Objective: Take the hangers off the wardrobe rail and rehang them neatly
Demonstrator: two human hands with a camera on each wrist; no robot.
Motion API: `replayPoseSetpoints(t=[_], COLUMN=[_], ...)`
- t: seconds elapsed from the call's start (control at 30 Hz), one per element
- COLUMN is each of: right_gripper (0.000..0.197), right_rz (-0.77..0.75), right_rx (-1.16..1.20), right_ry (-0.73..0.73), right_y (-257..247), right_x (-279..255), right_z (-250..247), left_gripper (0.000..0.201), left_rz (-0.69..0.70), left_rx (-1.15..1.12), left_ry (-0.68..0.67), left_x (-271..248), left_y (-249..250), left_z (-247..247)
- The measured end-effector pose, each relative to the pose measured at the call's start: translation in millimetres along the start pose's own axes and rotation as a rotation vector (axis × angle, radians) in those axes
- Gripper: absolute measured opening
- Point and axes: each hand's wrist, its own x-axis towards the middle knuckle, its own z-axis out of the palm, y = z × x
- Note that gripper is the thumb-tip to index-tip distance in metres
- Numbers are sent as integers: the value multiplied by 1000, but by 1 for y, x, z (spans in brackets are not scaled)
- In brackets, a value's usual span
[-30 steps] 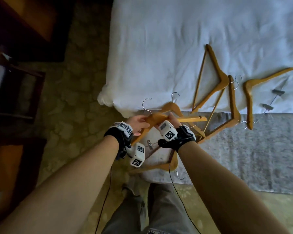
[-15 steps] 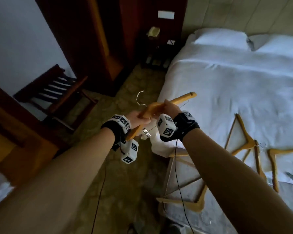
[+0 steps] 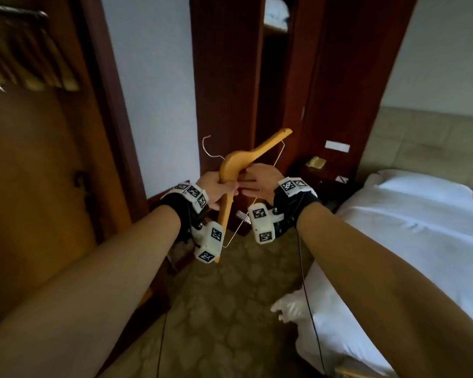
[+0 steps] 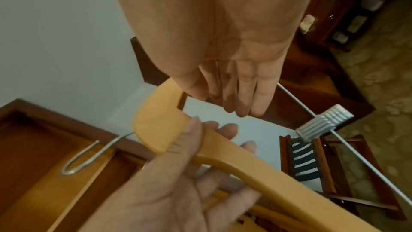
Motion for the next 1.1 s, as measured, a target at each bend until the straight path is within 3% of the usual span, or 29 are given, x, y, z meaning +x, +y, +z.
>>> replayPoseSetpoints(t=[0.07,0.17,0.3,0.5,0.63,0.77,1.0,1.1], right_gripper=[17,43,29,26,31,42,73,96], right_rz=[-49,-67,-112,-164,-225,-272,-358,-526], right_rx=[-107,-229,-358,-468,-619,-706,-812,-874], right_ry=[-17,-38,-115,-218,-380,-549,-812,-816], right_y=[-11,-19,-43,-64,-72,-92,-138,-146], right_x=[11,36,50,85,113,139,170,183], right_z=[25,59,112,176,209,233,271,294], left_gripper=[16,19,19,21,20,29,27,25], left_rz=[24,47,45,2,-23,-19,32,63], left_rx=[-20,-62,-111,-137,-132,-164,-219,-254], left_ry=[93,202,361,617,773,908,1131,1200], left_x=[-8,-22,-39,-56,-52,-37,-14,-13], left_y=[6,14,17,13,14,24,41,56], left_z=[-31,-70,-119,-185,-222,-254,-304,-310])
